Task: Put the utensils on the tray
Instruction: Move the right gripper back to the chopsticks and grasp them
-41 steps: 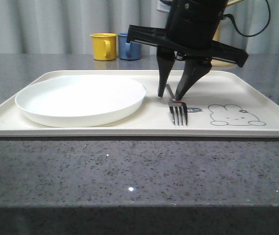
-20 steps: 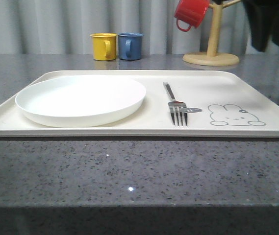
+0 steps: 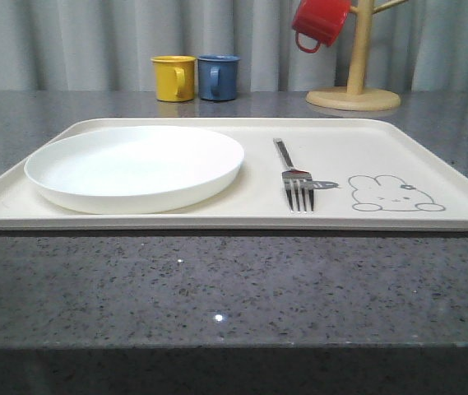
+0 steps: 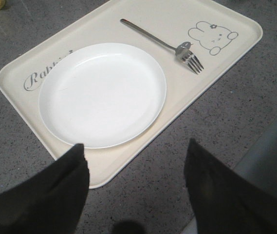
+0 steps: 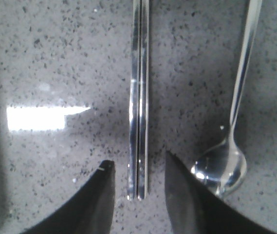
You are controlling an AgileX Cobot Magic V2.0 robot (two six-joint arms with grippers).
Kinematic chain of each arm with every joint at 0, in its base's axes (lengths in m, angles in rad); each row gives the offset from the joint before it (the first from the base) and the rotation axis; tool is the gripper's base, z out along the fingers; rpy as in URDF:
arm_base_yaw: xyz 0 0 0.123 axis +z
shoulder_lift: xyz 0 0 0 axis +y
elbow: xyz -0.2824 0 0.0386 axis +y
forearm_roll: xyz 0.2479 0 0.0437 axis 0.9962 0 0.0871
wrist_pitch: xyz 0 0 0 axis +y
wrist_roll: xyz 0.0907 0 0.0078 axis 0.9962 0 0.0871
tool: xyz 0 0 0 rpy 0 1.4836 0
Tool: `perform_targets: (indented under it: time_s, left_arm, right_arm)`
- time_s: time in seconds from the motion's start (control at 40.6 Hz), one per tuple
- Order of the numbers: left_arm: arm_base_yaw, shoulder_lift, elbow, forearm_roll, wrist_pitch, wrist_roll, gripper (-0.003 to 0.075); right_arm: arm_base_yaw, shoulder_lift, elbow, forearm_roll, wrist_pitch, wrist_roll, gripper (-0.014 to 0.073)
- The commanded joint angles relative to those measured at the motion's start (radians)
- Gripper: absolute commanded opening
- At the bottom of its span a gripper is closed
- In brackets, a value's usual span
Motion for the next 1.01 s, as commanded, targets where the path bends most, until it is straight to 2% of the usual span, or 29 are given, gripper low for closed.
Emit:
perform_targets:
  time_s: [0.0,0.566,0.689,0.862,0.985]
  left_arm:
    - [-0.008,-0.004,-0.024,0.0,-0.071,-0.013,0.0419]
    - [-0.008,-0.004,-0.024,0.0,-0.071,-0.013,0.0419]
    - [-0.008,-0.004,-0.024,0.0,-0.071,-0.013,0.0419]
    - [-0.008,-0.004,-0.024,0.0,-0.071,-0.013,0.0419]
    - [-0.008,-0.004,-0.024,0.0,-0.071,-0.013,0.0419]
  right_arm:
    - [-0.018,-0.013,-0.02,0.02,-0.039,-0.036,0.0288]
    - [-0.018,0.094,-0.02,0.021,-0.1,-0.036,0.0284]
    - [-0.018,0.105,-0.02,0.021,-0.088,-0.036,0.022]
    - [-0.018,0.096,-0.021,0.022,-0.08,-0.036,0.0038]
    - [-0.01,0.073,-0.041,0.05,-0.042,-0.036,0.0004]
